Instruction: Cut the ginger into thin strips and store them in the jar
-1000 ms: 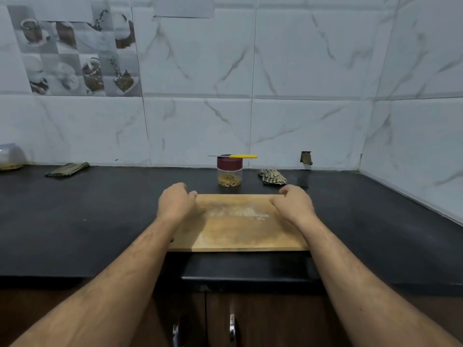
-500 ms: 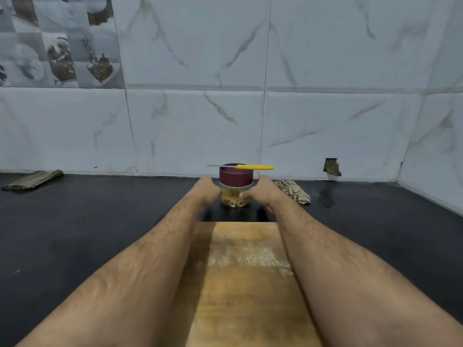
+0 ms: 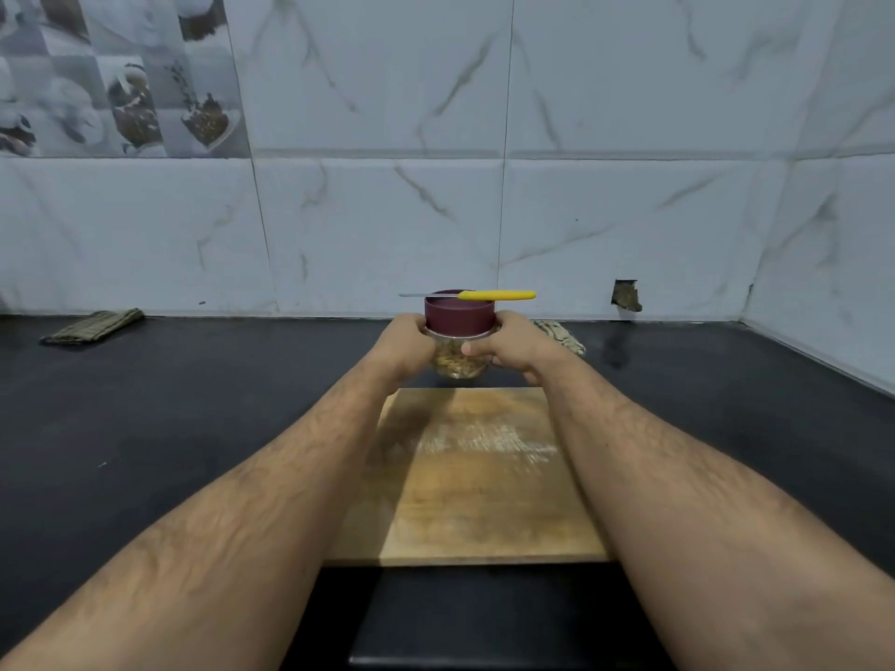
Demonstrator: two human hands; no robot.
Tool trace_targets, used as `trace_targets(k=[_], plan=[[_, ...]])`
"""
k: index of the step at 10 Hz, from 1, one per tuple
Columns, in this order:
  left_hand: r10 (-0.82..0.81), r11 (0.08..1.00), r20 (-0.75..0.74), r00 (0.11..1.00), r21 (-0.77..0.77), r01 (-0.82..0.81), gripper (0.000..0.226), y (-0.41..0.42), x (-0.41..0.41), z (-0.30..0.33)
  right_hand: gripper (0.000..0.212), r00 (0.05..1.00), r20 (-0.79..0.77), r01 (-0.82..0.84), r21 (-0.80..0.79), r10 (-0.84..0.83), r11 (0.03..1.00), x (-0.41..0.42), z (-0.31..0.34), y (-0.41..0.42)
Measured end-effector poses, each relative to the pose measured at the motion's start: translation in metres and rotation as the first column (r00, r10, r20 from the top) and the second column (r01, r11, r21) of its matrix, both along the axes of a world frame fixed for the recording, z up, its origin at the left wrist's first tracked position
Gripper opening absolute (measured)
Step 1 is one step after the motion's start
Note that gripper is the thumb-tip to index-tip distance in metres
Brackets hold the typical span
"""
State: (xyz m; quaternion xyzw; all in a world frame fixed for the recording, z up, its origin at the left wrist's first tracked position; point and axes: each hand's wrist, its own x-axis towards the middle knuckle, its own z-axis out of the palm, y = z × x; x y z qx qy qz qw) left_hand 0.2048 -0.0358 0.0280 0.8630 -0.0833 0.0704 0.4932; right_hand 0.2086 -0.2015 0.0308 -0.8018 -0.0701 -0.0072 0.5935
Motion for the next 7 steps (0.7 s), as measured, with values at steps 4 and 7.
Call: trace_targets(k=[4,7], plan=[[0.067,0.997,0.018,0.998,0.033,-0.068,0.032,0.003,-0.073,-0.007,0.046,0.997,-0.032,-0.067,0.026,0.068,0.997,-0.059,-0.01,-0.007],[0.096,0.994,0.037,0.995,0.052,-0.098,0.013,-0.001,-0.093,-0.016,0.061,1.0,-0.027,-0.006,-0.078,0.004,0.997,-0.046,-0.03,-0.01]])
